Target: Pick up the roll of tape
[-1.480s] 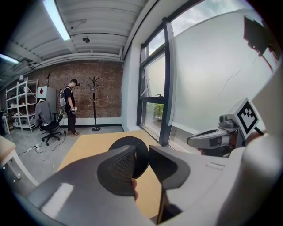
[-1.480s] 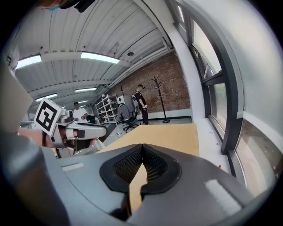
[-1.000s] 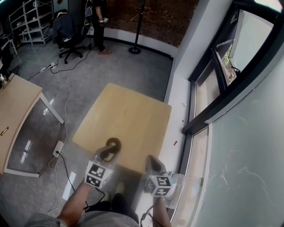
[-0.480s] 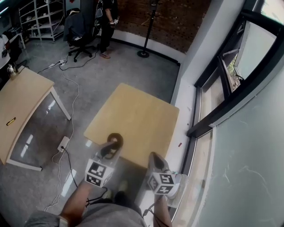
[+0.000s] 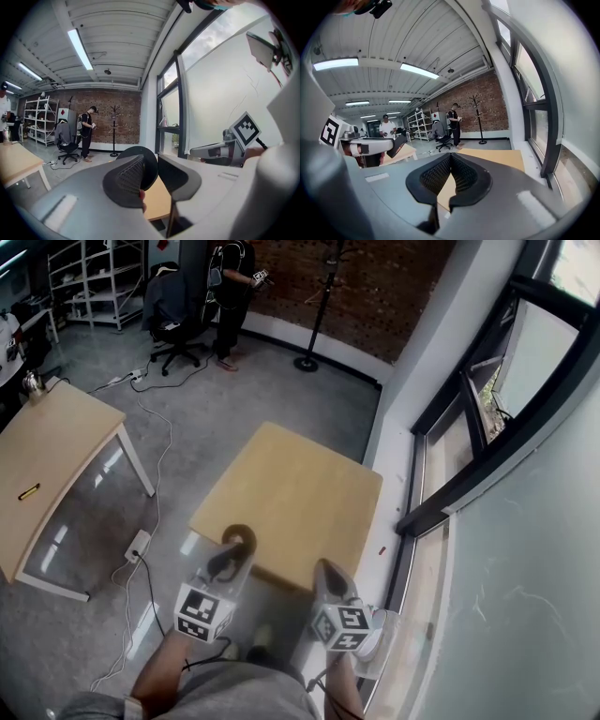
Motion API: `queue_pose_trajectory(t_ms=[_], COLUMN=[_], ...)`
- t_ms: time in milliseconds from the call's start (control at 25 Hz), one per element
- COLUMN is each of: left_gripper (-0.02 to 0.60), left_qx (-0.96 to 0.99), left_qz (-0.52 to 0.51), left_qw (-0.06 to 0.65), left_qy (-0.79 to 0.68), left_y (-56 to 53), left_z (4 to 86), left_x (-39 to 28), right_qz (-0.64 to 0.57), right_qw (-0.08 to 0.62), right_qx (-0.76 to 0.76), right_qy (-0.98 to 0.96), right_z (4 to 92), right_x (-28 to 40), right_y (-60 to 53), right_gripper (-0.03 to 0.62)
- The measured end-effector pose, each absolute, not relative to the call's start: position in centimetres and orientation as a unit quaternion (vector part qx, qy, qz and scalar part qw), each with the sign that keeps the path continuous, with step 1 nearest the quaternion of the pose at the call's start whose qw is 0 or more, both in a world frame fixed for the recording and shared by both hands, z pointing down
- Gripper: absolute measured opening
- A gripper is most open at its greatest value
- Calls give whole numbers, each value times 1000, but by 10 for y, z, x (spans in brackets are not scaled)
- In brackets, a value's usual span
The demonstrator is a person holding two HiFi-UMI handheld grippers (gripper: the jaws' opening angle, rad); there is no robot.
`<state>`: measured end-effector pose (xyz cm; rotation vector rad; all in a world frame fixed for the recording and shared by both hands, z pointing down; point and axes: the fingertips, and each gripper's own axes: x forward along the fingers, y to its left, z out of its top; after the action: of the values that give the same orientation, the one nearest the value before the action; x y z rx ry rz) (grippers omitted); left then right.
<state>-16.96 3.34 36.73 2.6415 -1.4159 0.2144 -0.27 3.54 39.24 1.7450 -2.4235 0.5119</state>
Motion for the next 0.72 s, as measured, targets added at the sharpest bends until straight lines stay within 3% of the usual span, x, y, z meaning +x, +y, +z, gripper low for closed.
queue_pose_trajectory(t_ms=[720], left_gripper=[94], left_qx=[880], left_qz=[60], left_qw=[60], left_qy=[-467], left_y=[33], left_z=[360], left_x=[-183], right_qz=[147], right_qw=[61], right_qx=[573], right_qy=[-804], right_z=[382], right_x=[-21], right_y=[44], right_gripper=[14])
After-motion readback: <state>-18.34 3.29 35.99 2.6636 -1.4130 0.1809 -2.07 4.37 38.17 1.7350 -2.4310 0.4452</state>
